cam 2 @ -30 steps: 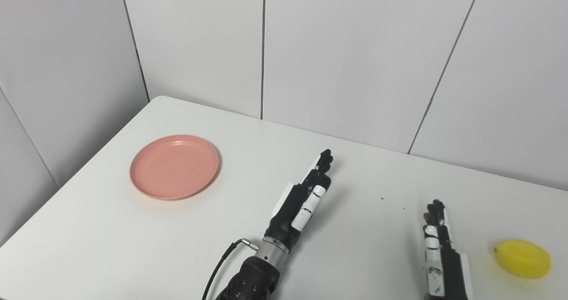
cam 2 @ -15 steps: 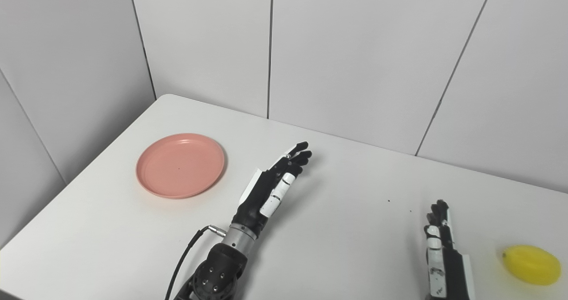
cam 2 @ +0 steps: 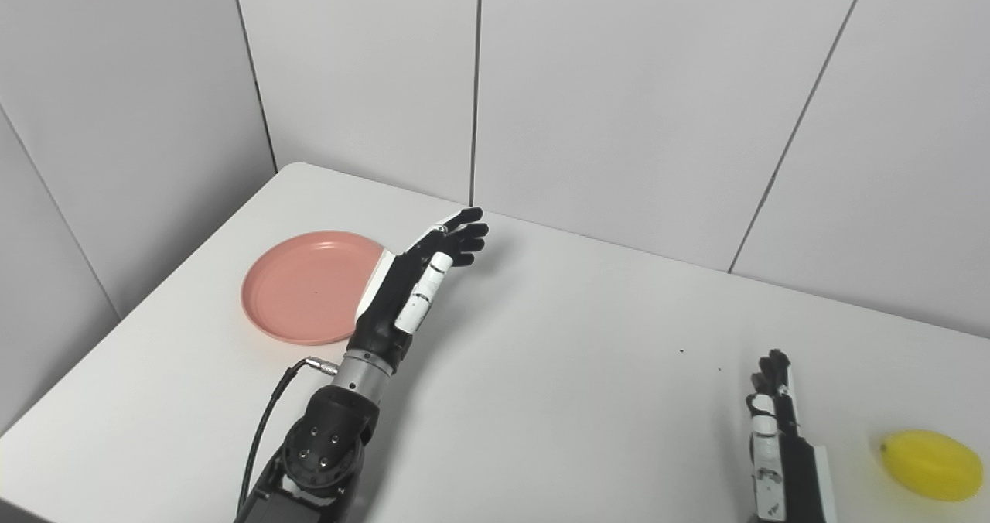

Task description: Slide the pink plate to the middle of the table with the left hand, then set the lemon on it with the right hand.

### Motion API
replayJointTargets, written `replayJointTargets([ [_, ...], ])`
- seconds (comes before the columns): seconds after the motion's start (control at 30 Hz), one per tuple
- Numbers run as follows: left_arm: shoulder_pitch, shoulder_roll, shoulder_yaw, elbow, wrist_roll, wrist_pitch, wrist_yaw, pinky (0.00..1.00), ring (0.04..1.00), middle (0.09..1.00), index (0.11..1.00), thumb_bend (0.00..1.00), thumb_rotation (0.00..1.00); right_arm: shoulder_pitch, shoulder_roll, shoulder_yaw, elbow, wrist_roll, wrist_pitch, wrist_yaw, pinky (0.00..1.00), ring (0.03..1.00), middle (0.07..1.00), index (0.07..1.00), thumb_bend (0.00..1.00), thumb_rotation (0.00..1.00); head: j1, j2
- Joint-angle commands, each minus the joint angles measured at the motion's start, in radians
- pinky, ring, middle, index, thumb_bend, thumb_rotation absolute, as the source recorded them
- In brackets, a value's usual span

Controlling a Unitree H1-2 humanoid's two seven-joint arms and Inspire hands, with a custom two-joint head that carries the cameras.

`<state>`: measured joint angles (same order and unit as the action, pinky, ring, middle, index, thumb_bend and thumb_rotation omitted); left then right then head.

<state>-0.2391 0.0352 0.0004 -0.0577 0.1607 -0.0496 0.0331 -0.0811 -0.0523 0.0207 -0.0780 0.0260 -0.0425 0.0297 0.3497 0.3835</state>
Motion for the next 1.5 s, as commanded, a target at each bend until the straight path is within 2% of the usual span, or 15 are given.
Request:
replayJointTargets([
  [0.0, -0.040, 0.010, 0.009, -0.045, -0.010, -0.011, 0.004, 0.77, 0.806, 0.817, 0.810, 0.63, 1.00, -0.026, -0.002, -0.001, -0.033, 0.004, 0.001, 0.010, 1.00, 1.000, 0.997, 1.000, 0.25, 1.00, 0.003, 0.000],
  [0.27, -0.060, 0.086, 0.079, -0.058, -0.010, 0.016, 0.005, 0.75, 0.802, 0.811, 0.807, 0.64, 1.00, -0.028, 0.000, -0.006, -0.039, 0.000, 0.015, 0.002, 1.00, 1.000, 0.992, 1.000, 0.27, 1.00, 0.037, -0.014],
  [0.4, -0.083, 0.126, 0.128, -0.025, -0.046, 0.018, 0.010, 0.86, 0.825, 0.816, 0.807, 0.64, 1.00, -0.032, -0.002, -0.005, -0.030, 0.003, 0.012, 0.007, 1.00, 1.000, 0.998, 1.000, 0.26, 1.00, 0.048, -0.026],
  [0.5, -0.103, 0.159, 0.158, 0.007, -0.048, 0.013, 0.021, 0.88, 0.815, 0.810, 0.803, 0.64, 1.00, -0.032, -0.002, -0.004, -0.031, 0.006, 0.008, 0.009, 1.00, 1.000, 1.000, 1.000, 0.25, 1.00, 0.051, -0.028],
  [0.8, -0.115, 0.238, 0.221, 0.023, -0.021, 0.055, 0.056, 0.84, 0.822, 0.810, 0.814, 0.65, 1.00, -0.031, -0.005, -0.005, -0.027, 0.012, -0.008, 0.014, 1.00, 1.000, 1.000, 1.000, 0.27, 1.00, 0.069, -0.031],
  [0.9, -0.115, 0.260, 0.240, 0.046, -0.030, 0.034, 0.059, 0.82, 0.816, 0.807, 0.810, 0.62, 1.00, -0.029, -0.004, -0.006, -0.025, 0.011, -0.008, 0.014, 1.00, 1.000, 1.000, 1.000, 0.27, 1.00, 0.077, -0.039],
  [1.07, -0.120, 0.286, 0.266, 0.099, -0.081, 0.003, 0.044, 0.85, 0.820, 0.815, 0.817, 0.61, 1.00, -0.026, 0.002, -0.009, -0.029, 0.002, 0.009, 0.002, 1.00, 1.000, 0.999, 0.999, 0.29, 1.00, 0.080, -0.041],
  [1.3, -0.121, 0.320, 0.298, 0.158, -0.111, -0.022, 0.052, 0.86, 0.830, 0.823, 0.821, 0.59, 1.00, -0.024, 0.004, -0.009, -0.026, -0.001, 0.001, 0.000, 1.00, 1.000, 0.993, 0.999, 0.28, 1.00, 0.086, -0.048],
  [1.47, -0.124, 0.343, 0.322, 0.207, -0.124, -0.043, 0.060, 0.83, 0.827, 0.823, 0.822, 0.59, 1.00, -0.023, 0.011, -0.012, -0.022, 0.003, -0.007, -0.004, 1.00, 0.997, 0.991, 0.993, 0.29, 1.00, 0.087, -0.047],
])
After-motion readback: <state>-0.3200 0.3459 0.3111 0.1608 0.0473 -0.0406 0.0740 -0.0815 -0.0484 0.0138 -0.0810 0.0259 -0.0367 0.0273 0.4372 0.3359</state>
